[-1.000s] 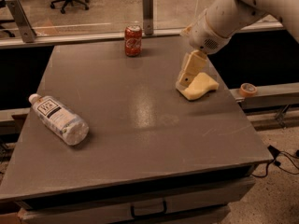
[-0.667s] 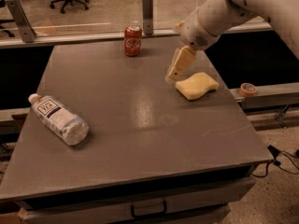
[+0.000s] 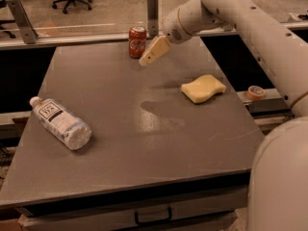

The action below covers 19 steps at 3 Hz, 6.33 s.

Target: Move coke can near sponge

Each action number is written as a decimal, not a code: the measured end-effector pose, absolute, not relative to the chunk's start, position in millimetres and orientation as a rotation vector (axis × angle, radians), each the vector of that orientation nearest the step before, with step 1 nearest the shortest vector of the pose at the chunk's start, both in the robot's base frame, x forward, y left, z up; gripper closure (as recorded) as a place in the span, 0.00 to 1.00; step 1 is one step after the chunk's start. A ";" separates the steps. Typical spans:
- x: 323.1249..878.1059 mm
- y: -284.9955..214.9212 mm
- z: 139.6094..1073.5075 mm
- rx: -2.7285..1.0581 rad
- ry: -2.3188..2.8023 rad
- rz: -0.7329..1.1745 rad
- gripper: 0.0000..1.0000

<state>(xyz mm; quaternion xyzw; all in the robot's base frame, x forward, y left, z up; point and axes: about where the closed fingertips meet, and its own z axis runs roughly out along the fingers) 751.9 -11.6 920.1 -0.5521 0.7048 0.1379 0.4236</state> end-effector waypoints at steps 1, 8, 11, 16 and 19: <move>781.8 8.6 910.8 -1.218 1.760 0.446 0.00; 800.7 -2.7 940.1 -0.931 1.527 0.719 1.00; 734.0 -101.4 897.0 -0.903 1.539 0.765 0.82; 716.5 -158.3 907.2 -0.912 1.560 0.713 0.00; 641.9 -329.5 1035.1 -0.804 1.570 0.094 0.00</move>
Offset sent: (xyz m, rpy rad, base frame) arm 0.0894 0.0436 -0.0151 0.5057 0.0541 -0.1906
